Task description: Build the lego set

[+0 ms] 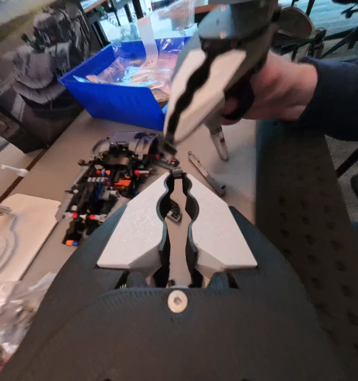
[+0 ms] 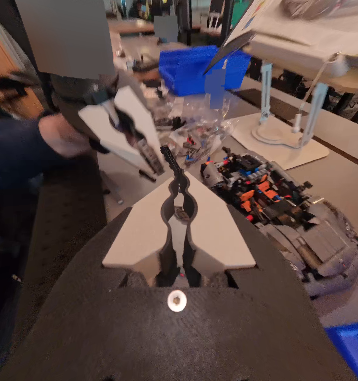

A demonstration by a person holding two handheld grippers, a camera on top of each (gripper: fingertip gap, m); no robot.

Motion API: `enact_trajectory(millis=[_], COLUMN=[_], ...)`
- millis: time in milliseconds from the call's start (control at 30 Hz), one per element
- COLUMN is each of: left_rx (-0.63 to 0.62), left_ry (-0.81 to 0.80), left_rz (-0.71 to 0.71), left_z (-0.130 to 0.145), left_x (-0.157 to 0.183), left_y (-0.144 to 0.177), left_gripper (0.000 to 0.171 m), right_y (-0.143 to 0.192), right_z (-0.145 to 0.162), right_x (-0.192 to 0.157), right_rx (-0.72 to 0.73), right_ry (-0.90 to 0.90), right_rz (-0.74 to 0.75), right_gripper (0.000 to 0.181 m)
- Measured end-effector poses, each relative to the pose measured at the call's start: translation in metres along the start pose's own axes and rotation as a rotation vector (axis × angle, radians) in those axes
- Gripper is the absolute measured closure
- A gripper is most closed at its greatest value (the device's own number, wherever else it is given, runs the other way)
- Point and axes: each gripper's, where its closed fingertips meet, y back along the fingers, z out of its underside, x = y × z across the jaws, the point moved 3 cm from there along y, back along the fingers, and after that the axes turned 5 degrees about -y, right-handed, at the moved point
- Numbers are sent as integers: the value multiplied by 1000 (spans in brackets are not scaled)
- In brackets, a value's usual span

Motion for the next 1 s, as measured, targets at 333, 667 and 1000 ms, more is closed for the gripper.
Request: enact_trajectory(millis=[333, 667, 1000], left_rx=[-60, 18, 147], left_ry=[121, 231, 268], left_rz=[93, 181, 244], left_z=[25, 20, 3], left_x=[-5, -1, 0], left_y=[-3, -4, 4], left_gripper=[165, 165, 165], right_y=[-14, -19, -13], right_z=[31, 22, 6], right_x=[-2, -5, -18], right_rx=[-153, -119, -28], right_ry=[-211, -140, -149], right_rz=[-180, -166, -278], right_gripper=[181, 156, 176])
